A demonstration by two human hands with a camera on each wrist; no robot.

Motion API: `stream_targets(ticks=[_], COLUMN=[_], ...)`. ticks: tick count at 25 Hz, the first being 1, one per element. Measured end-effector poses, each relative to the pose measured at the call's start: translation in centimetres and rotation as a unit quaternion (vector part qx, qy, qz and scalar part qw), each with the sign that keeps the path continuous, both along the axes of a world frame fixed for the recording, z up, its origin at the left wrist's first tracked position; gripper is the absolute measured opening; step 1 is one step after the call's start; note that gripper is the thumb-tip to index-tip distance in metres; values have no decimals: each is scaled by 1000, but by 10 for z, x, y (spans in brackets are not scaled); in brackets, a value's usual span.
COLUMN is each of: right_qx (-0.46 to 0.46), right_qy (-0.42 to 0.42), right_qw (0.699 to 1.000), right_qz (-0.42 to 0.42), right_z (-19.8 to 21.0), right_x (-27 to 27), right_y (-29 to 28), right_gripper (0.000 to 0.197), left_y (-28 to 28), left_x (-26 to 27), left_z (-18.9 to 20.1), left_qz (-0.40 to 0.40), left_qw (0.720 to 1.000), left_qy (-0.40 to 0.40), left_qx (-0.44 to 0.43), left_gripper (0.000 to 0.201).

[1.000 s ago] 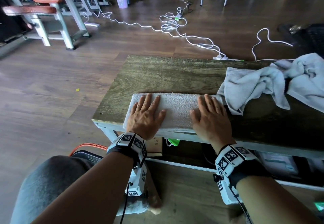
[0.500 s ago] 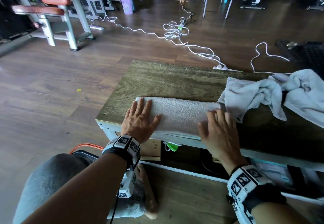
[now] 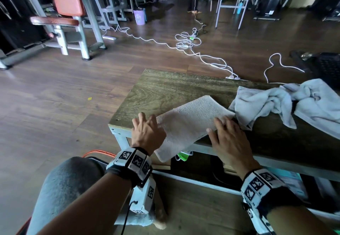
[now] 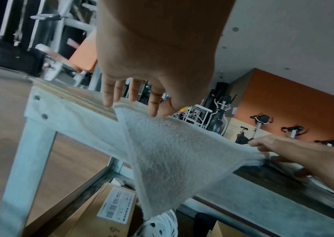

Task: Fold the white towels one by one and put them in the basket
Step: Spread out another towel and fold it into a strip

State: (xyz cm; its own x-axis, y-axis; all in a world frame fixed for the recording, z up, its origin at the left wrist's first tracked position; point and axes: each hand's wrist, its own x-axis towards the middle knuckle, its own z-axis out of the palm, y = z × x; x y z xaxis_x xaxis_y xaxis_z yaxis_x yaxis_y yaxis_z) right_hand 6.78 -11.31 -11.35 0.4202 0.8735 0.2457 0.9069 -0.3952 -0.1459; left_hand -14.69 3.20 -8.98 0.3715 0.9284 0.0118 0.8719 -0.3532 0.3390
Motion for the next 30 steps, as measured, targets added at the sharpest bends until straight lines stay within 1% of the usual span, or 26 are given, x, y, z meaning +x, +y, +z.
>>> stream_targets(ticks=[2, 3, 4, 5, 7, 8, 9, 11, 12, 13, 15, 16, 17, 18, 19, 20, 21, 22, 23, 24, 25, 26, 27, 29, 30], right_qx=[-26, -43, -56, -68, -74, -62, -47, -14, 3, 19, 76, 113, 145, 177, 193, 194, 184, 181, 187, 194, 197, 200, 202, 196, 196], right_qy=[15, 11, 6, 4, 5, 3, -5, -27, -30, -29, -9, 14, 47, 90, 156, 240, 318, 396, 460, 511, 541, 559, 566, 563, 560], right_qw=[1000, 999, 998, 997, 997, 998, 999, 998, 997, 994, 986, 979, 969, 958, 947, 932, 916, 891, 861, 833, 815, 803, 799, 803, 805], right_qz=[6, 15, 23, 27, 22, 18, 19, 49, 75, 99, 145, 172, 194, 208, 204, 191, 160, 133, 107, 85, 64, 45, 30, 10, 1], right_z=[-9, -14, -19, -20, -19, -17, -14, -11, -10, -6, -2, -1, 0, -1, 1, 4, 7, 10, 14, 19, 22, 25, 26, 27, 28], right_x=[-7, -10, -12, -13, -18, -22, -26, -32, -35, -39, -42, -44, -47, -49, -52, -51, -51, -49, -45, -41, -36, -31, -26, -16, -13], right_y=[-13, -20, -25, -29, -32, -33, -33, -31, -29, -25, -17, -13, -9, -6, -4, -3, -2, -2, -2, -1, 0, 2, 5, 7, 8], right_gripper=[55, 59, 66, 75, 90, 94, 97, 99, 97, 94, 86, 78, 66, 47, 24, 7, 15, 20, 19, 17, 18, 19, 19, 18, 18], left_y=[2, 0, -4, -7, -11, -13, -16, -24, -26, -28, -30, -29, -26, -23, -19, -13, -8, -5, -1, 0, 0, 1, 2, 3, 3], left_x=[-8, -8, -7, -6, -1, 2, 4, 11, 14, 17, 22, 23, 23, 24, 24, 25, 26, 27, 27, 28, 28, 29, 30, 38, 43], left_z=[-5, -6, -3, 1, 11, 15, 19, 30, 36, 43, 55, 59, 60, 60, 60, 58, 57, 56, 55, 52, 50, 48, 48, 46, 44], left_qz=[-32, -42, -34, -7, 54, 72, 84, 99, 99, 91, 67, 55, 44, 36, 32, 34, 39, 39, 28, 10, -6, -22, -34, -56, -67], left_qw=[999, 998, 995, 991, 969, 944, 905, 802, 760, 727, 679, 661, 650, 648, 661, 693, 737, 784, 827, 861, 884, 893, 890, 866, 865], left_qy=[-22, -50, -89, -130, -205, -261, -333, -464, -505, -530, -562, -572, -578, -578, -569, -548, -518, -480, -441, -407, -388, -386, -399, -439, -443], left_qx=[-12, -13, -18, -41, -127, -187, -253, -362, -398, -426, -468, -482, -491, -494, -488, -467, -432, -391, -348, -304, -260, -230, -220, -234, -227], left_gripper=[35, 28, 20, 17, 21, 21, 19, 19, 18, 16, 11, 12, 17, 24, 30, 34, 35, 35, 34, 29, 21, 14, 12, 17, 20])
